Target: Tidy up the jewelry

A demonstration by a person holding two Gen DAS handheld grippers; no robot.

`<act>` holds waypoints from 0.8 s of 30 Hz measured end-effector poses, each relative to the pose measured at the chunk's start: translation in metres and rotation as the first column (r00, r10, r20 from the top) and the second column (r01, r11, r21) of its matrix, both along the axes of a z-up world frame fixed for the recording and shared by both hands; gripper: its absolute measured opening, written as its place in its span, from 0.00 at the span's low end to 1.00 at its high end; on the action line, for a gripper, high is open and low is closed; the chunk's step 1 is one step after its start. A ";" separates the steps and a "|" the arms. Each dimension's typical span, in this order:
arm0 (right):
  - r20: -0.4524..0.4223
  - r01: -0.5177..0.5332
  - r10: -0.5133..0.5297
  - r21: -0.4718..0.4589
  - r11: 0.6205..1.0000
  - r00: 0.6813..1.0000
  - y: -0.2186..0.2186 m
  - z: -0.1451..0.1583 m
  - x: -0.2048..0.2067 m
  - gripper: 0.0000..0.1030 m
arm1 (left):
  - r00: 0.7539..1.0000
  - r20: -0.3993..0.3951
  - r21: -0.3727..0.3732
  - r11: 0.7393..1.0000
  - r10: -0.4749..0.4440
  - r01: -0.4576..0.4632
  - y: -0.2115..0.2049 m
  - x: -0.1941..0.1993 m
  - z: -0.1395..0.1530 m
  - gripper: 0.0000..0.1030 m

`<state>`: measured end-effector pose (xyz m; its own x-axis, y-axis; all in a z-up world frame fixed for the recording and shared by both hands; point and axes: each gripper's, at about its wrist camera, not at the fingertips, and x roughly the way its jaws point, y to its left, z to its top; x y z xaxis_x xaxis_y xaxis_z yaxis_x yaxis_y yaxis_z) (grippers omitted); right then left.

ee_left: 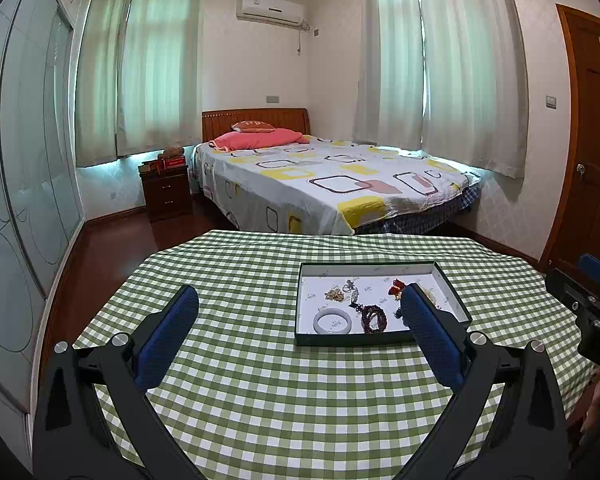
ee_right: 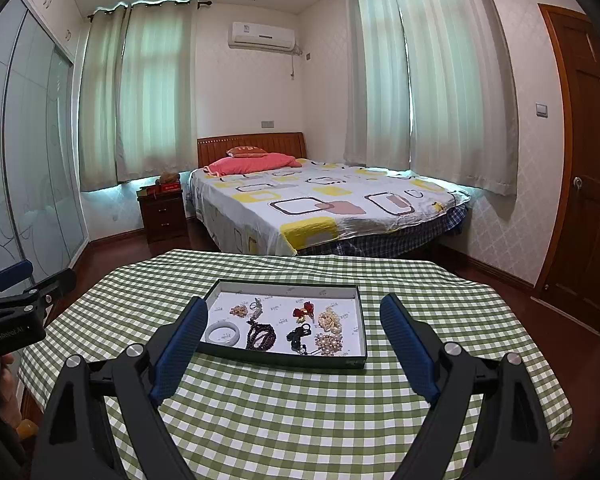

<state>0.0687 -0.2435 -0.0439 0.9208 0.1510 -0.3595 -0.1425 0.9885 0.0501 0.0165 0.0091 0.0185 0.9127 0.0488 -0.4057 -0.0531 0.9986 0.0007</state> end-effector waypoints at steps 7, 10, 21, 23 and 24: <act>-0.001 0.000 0.000 0.001 1.000 1.000 0.000 0.000 0.000 0.83 | 1.000 -0.001 -0.001 1.000 0.000 0.000 -0.001 0.000 -0.001 0.96; 0.000 -0.001 0.001 0.000 1.000 1.000 0.000 0.000 0.000 0.83 | 1.000 -0.004 -0.003 1.000 0.000 0.000 0.000 0.000 -0.001 0.96; 0.003 0.000 0.000 0.000 1.000 1.000 0.003 0.001 -0.001 0.83 | 1.000 -0.003 -0.005 1.000 0.002 -0.002 0.000 0.000 -0.002 0.96; 0.002 -0.001 0.001 -0.001 1.000 1.000 0.003 0.001 -0.001 0.83 | 1.000 -0.004 -0.006 1.000 0.001 -0.001 0.000 0.000 -0.002 0.96; 0.003 -0.001 0.001 -0.001 1.000 1.000 0.004 0.001 -0.002 0.83 | 1.000 -0.004 -0.006 1.000 0.002 -0.002 0.000 0.000 -0.002 0.96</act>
